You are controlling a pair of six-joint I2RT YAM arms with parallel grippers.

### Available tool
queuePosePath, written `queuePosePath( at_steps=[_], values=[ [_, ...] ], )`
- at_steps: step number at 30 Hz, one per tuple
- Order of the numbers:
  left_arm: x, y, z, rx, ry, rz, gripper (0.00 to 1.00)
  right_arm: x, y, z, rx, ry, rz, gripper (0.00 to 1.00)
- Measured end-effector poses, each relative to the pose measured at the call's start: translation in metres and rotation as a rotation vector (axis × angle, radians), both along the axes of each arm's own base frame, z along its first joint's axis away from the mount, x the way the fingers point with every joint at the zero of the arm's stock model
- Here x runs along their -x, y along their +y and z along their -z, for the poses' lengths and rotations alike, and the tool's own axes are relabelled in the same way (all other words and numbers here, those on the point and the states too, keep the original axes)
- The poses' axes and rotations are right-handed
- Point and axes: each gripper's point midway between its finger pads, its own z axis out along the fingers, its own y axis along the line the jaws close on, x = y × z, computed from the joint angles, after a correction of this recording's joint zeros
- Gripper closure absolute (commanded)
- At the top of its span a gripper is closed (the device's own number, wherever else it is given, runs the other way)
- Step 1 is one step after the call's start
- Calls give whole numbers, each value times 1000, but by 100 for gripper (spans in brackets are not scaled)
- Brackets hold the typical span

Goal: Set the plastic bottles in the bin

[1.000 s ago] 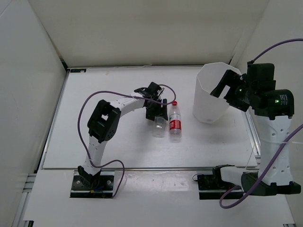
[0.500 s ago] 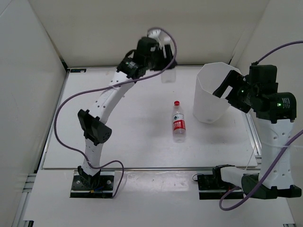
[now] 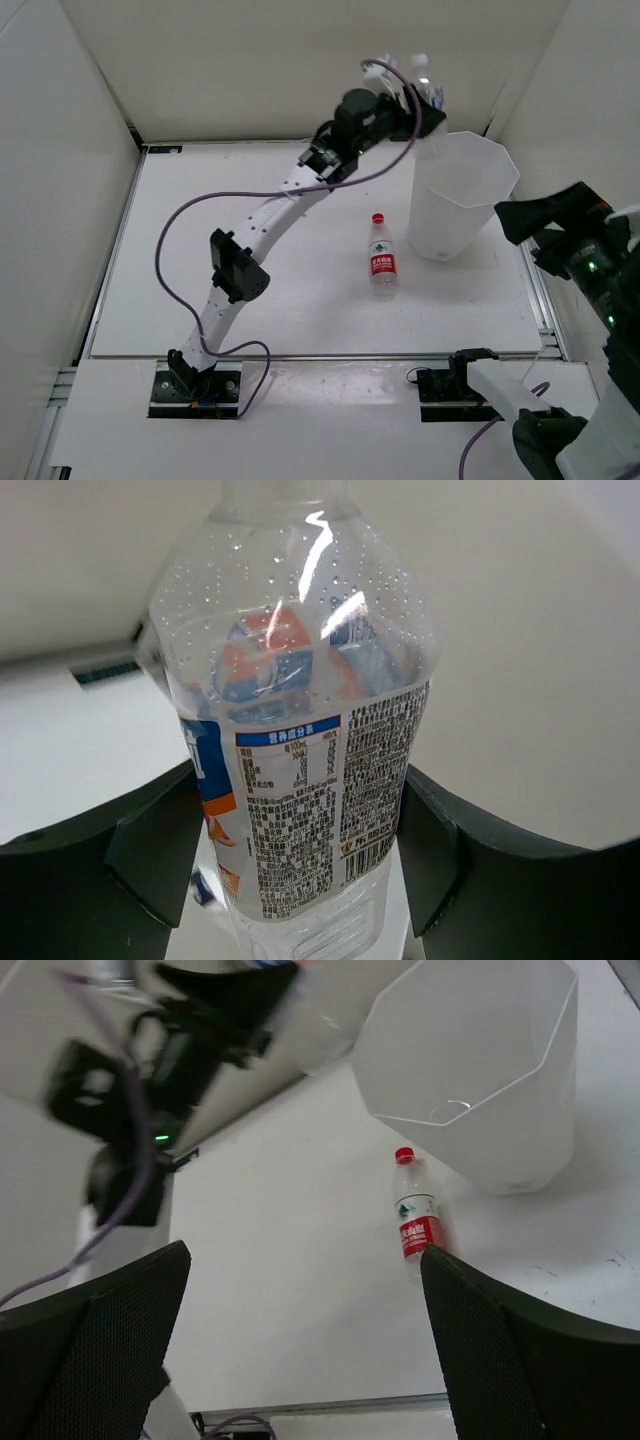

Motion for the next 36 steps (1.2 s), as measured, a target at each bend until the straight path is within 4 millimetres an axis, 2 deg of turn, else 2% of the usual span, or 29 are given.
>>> queuePosePath(
  at_steps=[4, 5, 6, 10, 13, 15, 18, 19, 23, 26, 29, 33, 35, 36],
  values=[
    [17, -61, 83, -89, 102, 89, 19, 34, 6, -8, -36, -74, -49, 1],
    [22, -71, 98, -104, 120, 104, 9, 37, 9, -7, -44, -71, -68, 1],
    [26, -81, 106, -111, 112, 120, 0, 38, 13, -4, -50, -59, -86, 1],
    [43, -88, 100, -105, 98, 144, 0, 29, 22, 9, -60, 2, -129, 1],
    [45, -74, 104, -146, 105, 117, 0, 22, 23, 26, -59, 62, -131, 1],
    [45, -58, 105, -177, 115, 80, 0, 17, 24, 42, -54, 114, -129, 1],
    [46, -25, 97, -205, 121, 13, 0, 11, 24, 64, -39, 183, -130, 1],
    [49, -2, 95, -224, 136, -25, 0, 9, 23, 69, -30, 200, -129, 1],
    [62, 57, 86, -233, 151, -94, 0, 6, 21, 76, 4, 217, -135, 1],
    [62, 71, 95, -235, 169, -53, 0, 6, 21, 77, 22, 214, -142, 1],
    [59, 62, 145, -291, 238, 47, 0, 6, 20, 78, 38, 214, -150, 1],
    [65, 47, 257, -429, 418, 146, 0, 5, 20, 81, 55, 220, -157, 1],
    [76, 50, 312, -507, 525, 171, 0, 5, 19, 82, 61, 220, -160, 1],
    [81, 52, 332, -535, 567, 180, 0, 5, 19, 82, 65, 220, -161, 1]
  ],
)
